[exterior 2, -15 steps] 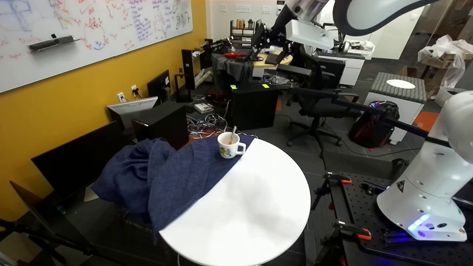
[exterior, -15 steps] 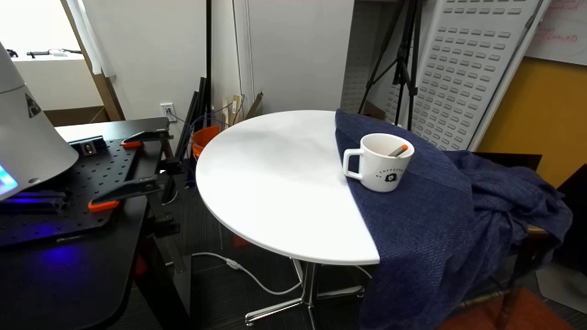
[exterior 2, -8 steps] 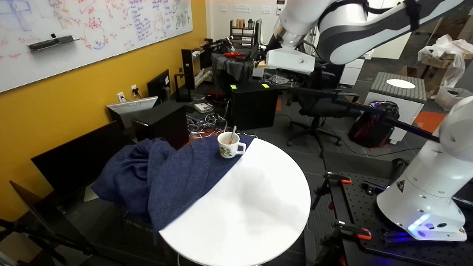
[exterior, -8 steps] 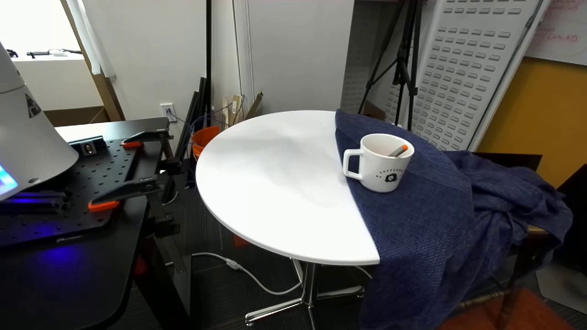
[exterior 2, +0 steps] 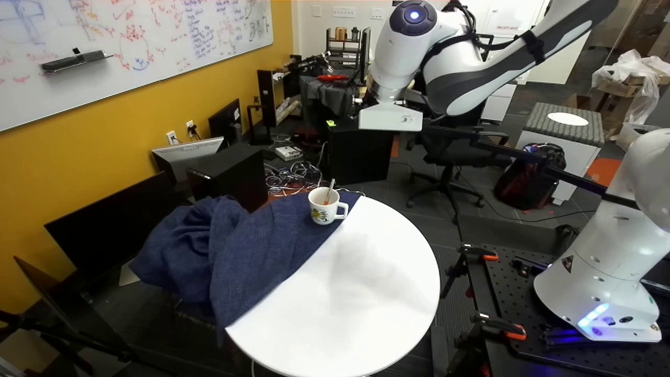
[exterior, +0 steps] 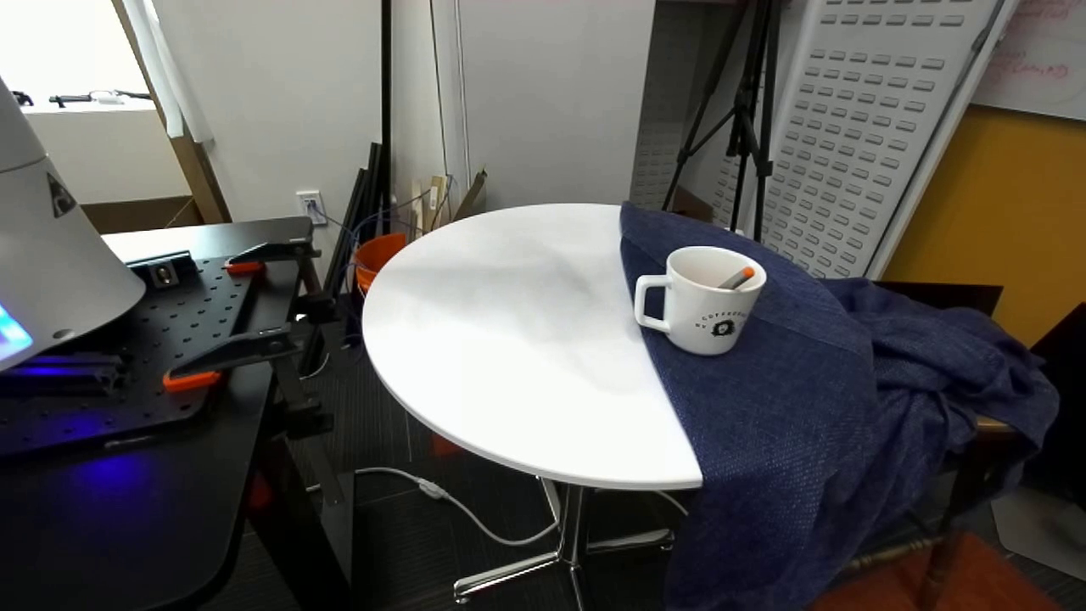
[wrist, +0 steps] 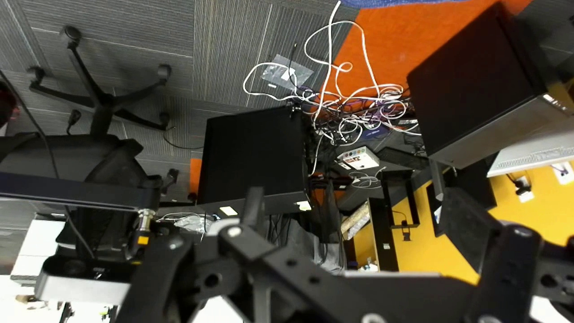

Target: Pick the marker from the cup and put it on the table

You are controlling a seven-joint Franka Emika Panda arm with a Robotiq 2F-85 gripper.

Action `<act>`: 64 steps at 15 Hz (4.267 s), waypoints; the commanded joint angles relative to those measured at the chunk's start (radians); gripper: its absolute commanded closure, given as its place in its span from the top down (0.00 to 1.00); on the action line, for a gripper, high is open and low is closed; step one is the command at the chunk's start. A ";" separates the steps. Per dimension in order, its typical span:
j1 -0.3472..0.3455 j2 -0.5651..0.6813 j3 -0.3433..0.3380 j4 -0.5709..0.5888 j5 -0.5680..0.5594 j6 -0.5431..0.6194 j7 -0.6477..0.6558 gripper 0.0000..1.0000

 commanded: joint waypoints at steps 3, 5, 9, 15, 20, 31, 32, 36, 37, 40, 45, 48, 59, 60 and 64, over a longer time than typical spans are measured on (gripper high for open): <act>0.152 0.120 -0.139 0.087 0.014 -0.024 -0.007 1.00; 0.180 0.145 -0.164 0.102 0.025 -0.027 -0.017 1.00; 0.216 0.187 -0.193 0.120 0.047 -0.031 -0.036 1.00; 0.240 0.198 -0.212 0.101 0.029 0.000 -0.015 1.00; 0.242 0.211 -0.214 0.110 0.034 -0.001 -0.012 1.00; 0.264 0.354 -0.241 0.184 0.042 0.036 0.101 1.00; 0.266 0.374 -0.247 0.198 0.040 0.049 0.117 1.00; 0.281 0.449 -0.271 0.256 0.031 0.083 0.172 1.00; 0.286 0.469 -0.278 0.270 0.026 0.092 0.184 1.00; 0.305 0.525 -0.296 0.313 0.013 0.108 0.207 1.00; 0.338 0.592 -0.312 0.366 0.000 0.118 0.231 1.00; 0.351 0.617 -0.315 0.387 0.001 0.119 0.227 1.00; 0.358 0.672 -0.321 0.424 0.020 0.109 0.211 0.91; 0.359 0.676 -0.322 0.428 0.020 0.109 0.211 0.88; 0.362 0.689 -0.322 0.443 0.022 0.106 0.208 0.64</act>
